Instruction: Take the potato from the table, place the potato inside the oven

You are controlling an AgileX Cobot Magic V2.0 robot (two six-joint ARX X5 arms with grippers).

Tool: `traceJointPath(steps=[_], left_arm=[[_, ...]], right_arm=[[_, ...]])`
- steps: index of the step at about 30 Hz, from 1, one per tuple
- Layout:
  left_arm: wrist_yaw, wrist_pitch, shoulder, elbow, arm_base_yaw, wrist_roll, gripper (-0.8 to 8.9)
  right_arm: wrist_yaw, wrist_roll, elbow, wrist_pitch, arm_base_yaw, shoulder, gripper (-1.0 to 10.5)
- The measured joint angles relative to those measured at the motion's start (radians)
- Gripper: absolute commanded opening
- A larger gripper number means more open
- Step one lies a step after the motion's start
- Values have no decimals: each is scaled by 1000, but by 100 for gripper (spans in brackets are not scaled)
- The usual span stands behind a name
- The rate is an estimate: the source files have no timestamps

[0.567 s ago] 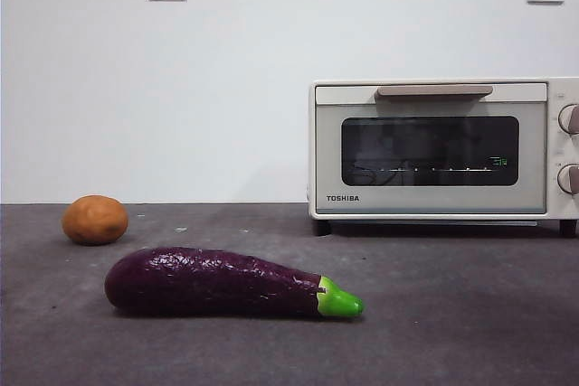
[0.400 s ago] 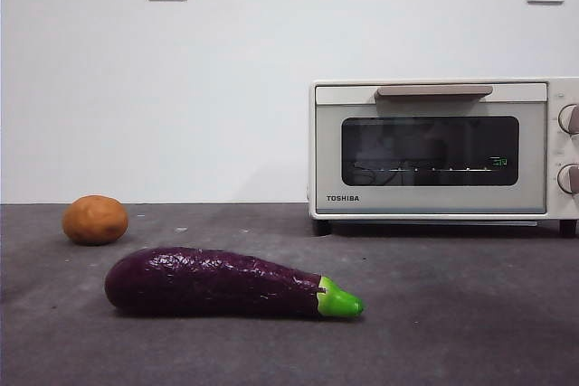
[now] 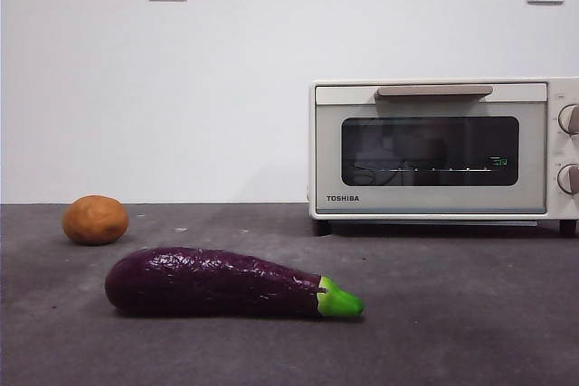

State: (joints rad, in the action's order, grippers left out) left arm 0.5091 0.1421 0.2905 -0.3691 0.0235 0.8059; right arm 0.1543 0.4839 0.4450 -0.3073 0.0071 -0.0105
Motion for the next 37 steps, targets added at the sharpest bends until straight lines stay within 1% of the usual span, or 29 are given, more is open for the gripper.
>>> traceJointPath(steps=[6,11,14,19,23,28,33,37], left_arm=[[81,-2,99,-116,0,7,-4],[187,-2,233,-210,0,5,-4],[243,-2,325,-267,0,-13,-4],[268,-1,482,-362,-33,-60,-4],[269,0,613,-449,-94,-97,-4],[269,-2,763,-563,-188,-139,-4],[269,1,912,-677,-295,-190,-4],[269,1,1027,-781,-367,-213,-4]], right_arm=[[0,-27,80,-55,0,-2,0],[0,-32,161,-106,0,-31,0],[0,-34,216,-174,0,-72,0],[0,-36,322,-319,0,-177,1],[0,-36,421,-445,0,-288,1],[-8,-36,514,-492,0,-413,1],[-6,-35,586,-610,0,-522,1],[-5,-36,622,-690,0,-600,1]])
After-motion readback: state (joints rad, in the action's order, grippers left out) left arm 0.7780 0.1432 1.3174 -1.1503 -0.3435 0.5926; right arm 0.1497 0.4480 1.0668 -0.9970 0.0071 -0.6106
